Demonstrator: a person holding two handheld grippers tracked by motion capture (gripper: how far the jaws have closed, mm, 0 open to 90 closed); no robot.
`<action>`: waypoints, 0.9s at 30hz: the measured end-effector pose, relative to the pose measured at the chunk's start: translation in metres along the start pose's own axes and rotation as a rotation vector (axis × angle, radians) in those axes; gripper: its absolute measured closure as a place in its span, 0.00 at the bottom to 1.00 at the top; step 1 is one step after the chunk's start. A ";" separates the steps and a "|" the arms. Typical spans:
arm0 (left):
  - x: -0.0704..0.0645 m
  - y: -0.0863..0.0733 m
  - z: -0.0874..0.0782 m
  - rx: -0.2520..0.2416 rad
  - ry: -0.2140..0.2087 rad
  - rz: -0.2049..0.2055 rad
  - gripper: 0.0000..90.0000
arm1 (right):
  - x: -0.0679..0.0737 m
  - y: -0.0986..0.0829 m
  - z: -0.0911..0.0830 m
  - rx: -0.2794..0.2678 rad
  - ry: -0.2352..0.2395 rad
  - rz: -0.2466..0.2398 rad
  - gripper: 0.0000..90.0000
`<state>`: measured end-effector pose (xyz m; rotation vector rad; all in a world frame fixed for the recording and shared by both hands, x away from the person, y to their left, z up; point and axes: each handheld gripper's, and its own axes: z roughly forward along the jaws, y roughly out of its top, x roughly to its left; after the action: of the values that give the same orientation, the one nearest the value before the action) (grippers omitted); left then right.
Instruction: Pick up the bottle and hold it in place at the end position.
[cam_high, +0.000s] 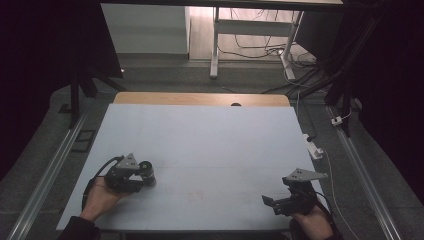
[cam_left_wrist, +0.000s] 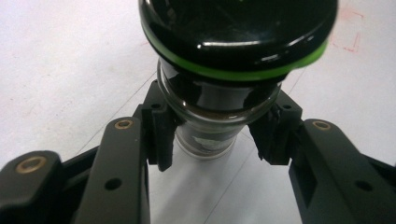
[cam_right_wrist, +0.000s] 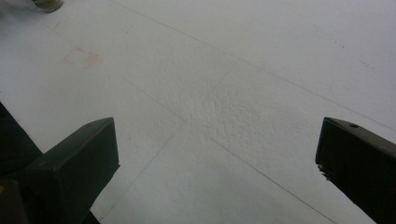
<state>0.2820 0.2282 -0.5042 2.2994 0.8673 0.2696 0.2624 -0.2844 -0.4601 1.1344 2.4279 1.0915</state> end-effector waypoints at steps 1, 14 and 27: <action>0.000 0.002 -0.001 -0.006 -0.009 -0.016 0.60 | 0.000 0.000 0.000 0.000 0.000 0.000 0.00; -0.006 0.026 -0.002 -0.024 -0.016 -0.032 0.60 | -0.001 0.000 0.000 0.002 0.004 -0.001 0.00; -0.007 0.057 0.004 -0.063 -0.049 -0.047 0.60 | 0.000 0.000 0.001 0.006 0.012 -0.003 0.00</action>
<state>0.3073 0.1891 -0.4698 2.2156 0.8744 0.2165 0.2629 -0.2843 -0.4603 1.1289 2.4424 1.0943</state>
